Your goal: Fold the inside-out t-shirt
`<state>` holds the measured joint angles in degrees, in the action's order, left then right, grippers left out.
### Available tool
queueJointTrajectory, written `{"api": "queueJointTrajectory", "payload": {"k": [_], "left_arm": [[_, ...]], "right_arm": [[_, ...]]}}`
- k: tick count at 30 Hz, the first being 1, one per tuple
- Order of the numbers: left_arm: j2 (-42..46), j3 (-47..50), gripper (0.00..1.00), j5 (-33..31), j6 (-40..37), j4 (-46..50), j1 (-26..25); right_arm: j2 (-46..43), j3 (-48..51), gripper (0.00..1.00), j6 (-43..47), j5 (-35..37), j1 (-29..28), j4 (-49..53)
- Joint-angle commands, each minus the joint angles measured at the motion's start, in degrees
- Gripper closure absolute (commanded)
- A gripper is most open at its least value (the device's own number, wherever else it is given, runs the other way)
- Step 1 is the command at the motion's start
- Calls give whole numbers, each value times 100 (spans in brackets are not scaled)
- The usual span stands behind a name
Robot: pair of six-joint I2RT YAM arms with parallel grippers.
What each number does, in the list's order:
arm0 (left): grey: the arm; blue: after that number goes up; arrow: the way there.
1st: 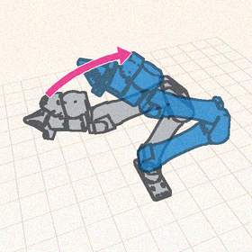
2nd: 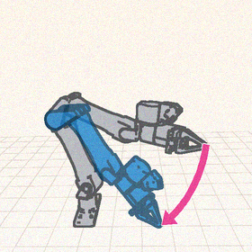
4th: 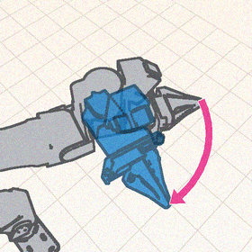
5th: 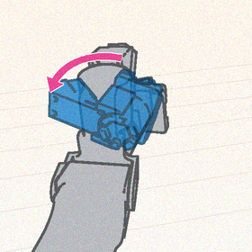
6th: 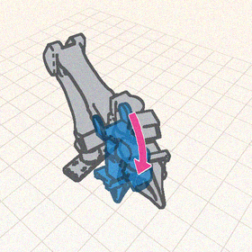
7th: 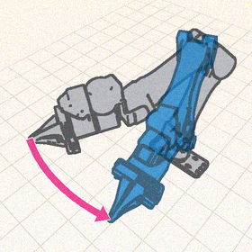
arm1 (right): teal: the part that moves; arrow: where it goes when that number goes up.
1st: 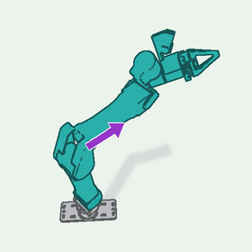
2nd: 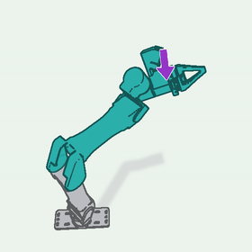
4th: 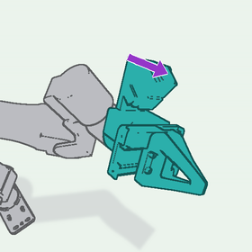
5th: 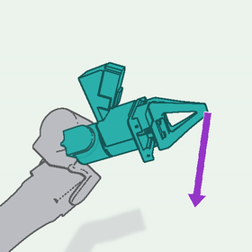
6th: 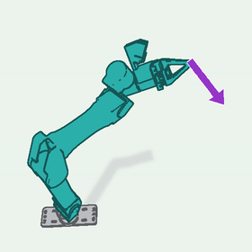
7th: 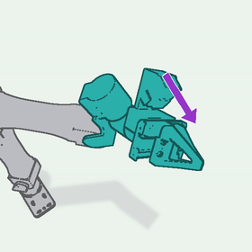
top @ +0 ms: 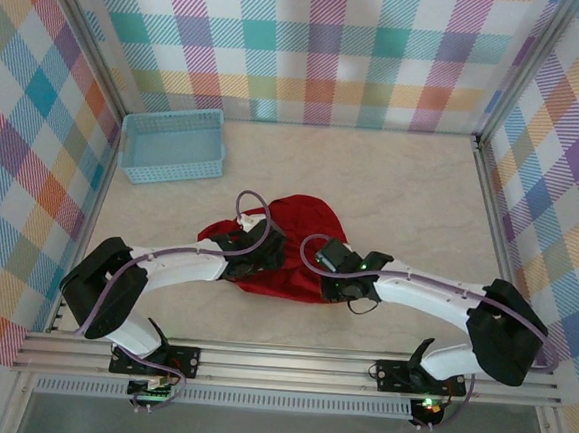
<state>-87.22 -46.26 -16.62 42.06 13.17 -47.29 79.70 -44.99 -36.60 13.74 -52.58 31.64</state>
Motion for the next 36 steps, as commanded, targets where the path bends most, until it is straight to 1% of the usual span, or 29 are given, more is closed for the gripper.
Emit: {"api": "queueJointTrajectory", "payload": {"k": [1,4,8,11,16,20,21,22,23,24,26,28,29,31,36], "left_arm": [[129,91,31,-75,72,-9,-36],[172,123,31,-78,82,-25,-43],[196,141,31,-103,72,-1,-39],[188,140,31,-131,61,26,-38],[134,113,30,-174,78,45,-35],[31,13,30,-221,92,128,-40],[11,-1,30,-224,106,124,-39],[4,4,30,-236,109,107,-37],[-12,-3,31,-245,116,105,-39],[-27,-13,30,-254,127,112,-39],[-96,-84,30,-293,144,182,-40],[-183,-157,30,-361,186,226,-38],[-235,-200,30,-411,197,454,-35],[-319,-266,30,-515,250,584,-35],[-344,-298,30,-736,407,705,-20]], "right_arm": [[270,-398,66,44,412,18,-116],[510,-448,67,21,542,44,-95],[855,-571,68,13,544,61,16],[863,-489,67,3,434,61,-32],[850,-399,60,-75,371,38,202],[759,-233,61,-236,325,-9,393],[734,-169,62,-268,310,-16,408],[702,-118,67,-289,292,-16,414],[649,-60,75,-310,287,-24,428],[586,-22,80,-329,287,-33,456],[406,24,88,-374,310,-88,578],[165,24,91,-435,392,-192,806],[22,33,92,-500,454,-256,970],[-252,106,92,-686,536,-344,1241],[-915,585,94,-1351,544,-364,1739]]}}
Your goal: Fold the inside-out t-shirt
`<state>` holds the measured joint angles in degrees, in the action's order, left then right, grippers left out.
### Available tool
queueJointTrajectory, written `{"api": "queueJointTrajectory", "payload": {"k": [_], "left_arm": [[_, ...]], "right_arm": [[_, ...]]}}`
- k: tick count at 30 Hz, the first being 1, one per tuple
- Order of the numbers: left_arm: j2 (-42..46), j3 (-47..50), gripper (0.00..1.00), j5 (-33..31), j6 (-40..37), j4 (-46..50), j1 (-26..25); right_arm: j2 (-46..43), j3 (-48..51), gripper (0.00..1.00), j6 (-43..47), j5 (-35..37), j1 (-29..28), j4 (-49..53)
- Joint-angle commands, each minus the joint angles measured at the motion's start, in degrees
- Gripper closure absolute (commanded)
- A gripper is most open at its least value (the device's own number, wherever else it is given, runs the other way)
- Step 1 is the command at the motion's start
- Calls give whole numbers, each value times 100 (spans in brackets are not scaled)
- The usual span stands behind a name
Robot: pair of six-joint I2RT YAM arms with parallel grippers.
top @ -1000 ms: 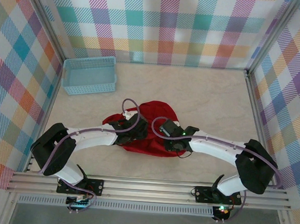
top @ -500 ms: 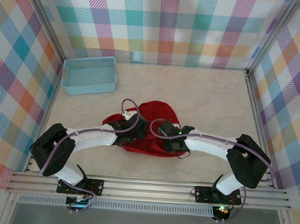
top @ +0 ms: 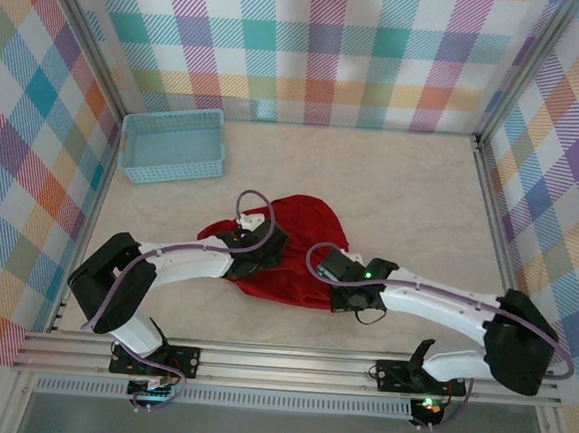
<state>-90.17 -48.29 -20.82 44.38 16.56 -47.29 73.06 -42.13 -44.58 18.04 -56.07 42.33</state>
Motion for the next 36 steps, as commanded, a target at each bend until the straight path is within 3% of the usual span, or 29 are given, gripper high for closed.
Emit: {"api": "queueJointTrajectory", "payload": {"k": [1,5,11,14,24,36], "left_arm": [[-52,-99,30,-318,192,366,-22],[-53,-124,30,-352,216,400,-17],[-37,-122,30,-266,161,358,-22],[-20,-102,30,-204,131,297,-24],[41,-58,30,-159,112,286,-26],[12,-45,29,-177,99,254,-29]], "right_arm": [[-368,399,95,-617,76,-16,697],[-811,536,94,-836,-122,-15,840],[-1300,337,65,-662,-49,-5,844],[-1265,154,62,-509,59,41,782],[-438,398,62,-160,-648,756,-277],[82,478,69,-29,-907,905,-485]]}}
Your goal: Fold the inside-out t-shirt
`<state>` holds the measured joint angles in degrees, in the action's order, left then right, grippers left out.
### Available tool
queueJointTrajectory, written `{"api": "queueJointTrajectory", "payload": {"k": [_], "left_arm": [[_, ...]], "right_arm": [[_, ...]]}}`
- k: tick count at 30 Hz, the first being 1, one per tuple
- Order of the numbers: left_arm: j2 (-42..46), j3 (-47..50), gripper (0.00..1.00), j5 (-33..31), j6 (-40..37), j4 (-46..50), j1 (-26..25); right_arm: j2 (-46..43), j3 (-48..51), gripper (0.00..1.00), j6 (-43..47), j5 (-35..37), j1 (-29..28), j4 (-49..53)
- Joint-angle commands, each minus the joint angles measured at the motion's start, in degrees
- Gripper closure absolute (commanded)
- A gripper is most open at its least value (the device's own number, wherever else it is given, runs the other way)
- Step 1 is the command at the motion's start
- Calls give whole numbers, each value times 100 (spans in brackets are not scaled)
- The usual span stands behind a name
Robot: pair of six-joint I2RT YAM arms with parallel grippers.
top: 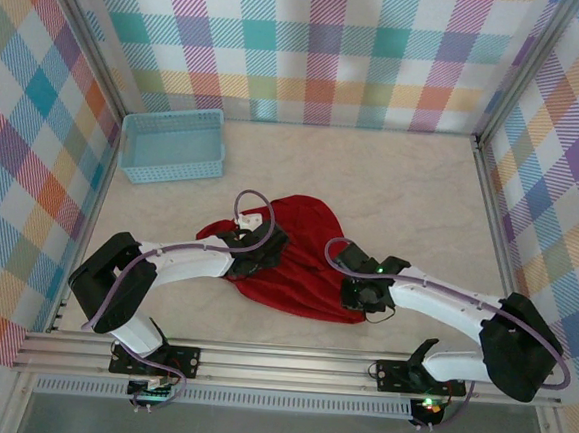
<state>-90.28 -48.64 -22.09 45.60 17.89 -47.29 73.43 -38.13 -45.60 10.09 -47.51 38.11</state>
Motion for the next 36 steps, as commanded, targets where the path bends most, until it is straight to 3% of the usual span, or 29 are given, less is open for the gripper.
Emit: {"api": "queueJointTrajectory", "payload": {"k": [1,6,11,16,23,30,36], "left_arm": [[31,-6,29,-50,-24,119,-27],[57,-5,29,-50,-44,136,-33],[70,6,29,-48,-39,139,-33],[51,-14,29,-46,-41,136,-33],[26,-61,29,-59,-75,184,-28],[53,-61,29,-55,-95,171,-27],[98,-61,29,-76,-132,175,-38]], "right_arm": [[48,84,70,78,-96,57,-43],[27,124,59,51,100,148,148],[30,250,61,92,-216,172,-115],[28,228,75,122,-324,172,-142],[-652,-201,100,373,87,173,487],[-1389,-964,100,686,497,224,1159],[-1483,-993,99,942,170,771,1027]]}}
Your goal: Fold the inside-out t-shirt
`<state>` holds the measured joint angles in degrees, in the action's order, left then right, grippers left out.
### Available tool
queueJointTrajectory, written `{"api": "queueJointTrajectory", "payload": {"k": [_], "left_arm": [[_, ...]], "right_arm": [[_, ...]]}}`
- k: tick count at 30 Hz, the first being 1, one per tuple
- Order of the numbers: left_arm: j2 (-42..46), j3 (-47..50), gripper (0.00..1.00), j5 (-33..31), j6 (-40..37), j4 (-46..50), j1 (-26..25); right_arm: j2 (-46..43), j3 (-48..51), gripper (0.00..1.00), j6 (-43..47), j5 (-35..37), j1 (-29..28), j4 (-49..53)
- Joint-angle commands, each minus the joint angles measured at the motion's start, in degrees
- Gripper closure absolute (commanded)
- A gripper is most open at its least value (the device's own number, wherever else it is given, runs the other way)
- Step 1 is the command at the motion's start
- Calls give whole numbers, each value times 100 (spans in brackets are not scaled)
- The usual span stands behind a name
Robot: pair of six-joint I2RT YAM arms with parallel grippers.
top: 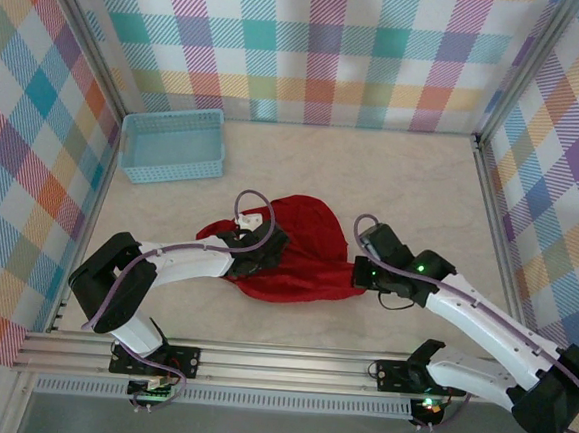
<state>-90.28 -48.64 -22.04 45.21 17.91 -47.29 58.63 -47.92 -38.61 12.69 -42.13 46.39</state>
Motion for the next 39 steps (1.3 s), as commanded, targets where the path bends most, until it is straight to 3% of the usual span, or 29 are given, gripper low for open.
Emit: {"api": "queueJointTrajectory", "payload": {"k": [1,5,9,13,17,22,23,25,27,30,32,39], "left_arm": [[102,-67,29,-79,-103,181,-35],[123,-66,29,-65,-138,165,-42],[52,-128,29,83,-227,129,-36],[155,-203,29,318,-373,50,-68],[746,-307,26,655,-581,143,-96],[1902,-278,9,726,-922,419,-115],[2051,-254,5,597,-974,565,-107],[2191,-173,1,316,-1015,871,-23],[2269,36,1,259,-968,1097,221],[2437,449,1,422,-844,1173,648],[2513,691,1,673,-829,1087,930],[2221,1082,5,1564,-855,504,1724]], "right_arm": [[-1,25,98,285,-178,306,115],[203,190,91,467,-674,605,-334],[518,110,100,645,-855,924,-721],[669,-150,100,918,-750,1459,-713],[724,-460,100,1113,-117,2234,-380],[613,-370,100,1146,-113,3309,-622],[678,-366,96,1179,-119,3358,-678],[847,-415,76,1275,-165,3352,-689],[926,-413,58,1363,-127,3164,-697],[832,-393,43,1487,320,2342,-625],[787,-411,37,1475,418,1600,-579],[1585,-440,28,1099,-711,-484,-1830]]}}
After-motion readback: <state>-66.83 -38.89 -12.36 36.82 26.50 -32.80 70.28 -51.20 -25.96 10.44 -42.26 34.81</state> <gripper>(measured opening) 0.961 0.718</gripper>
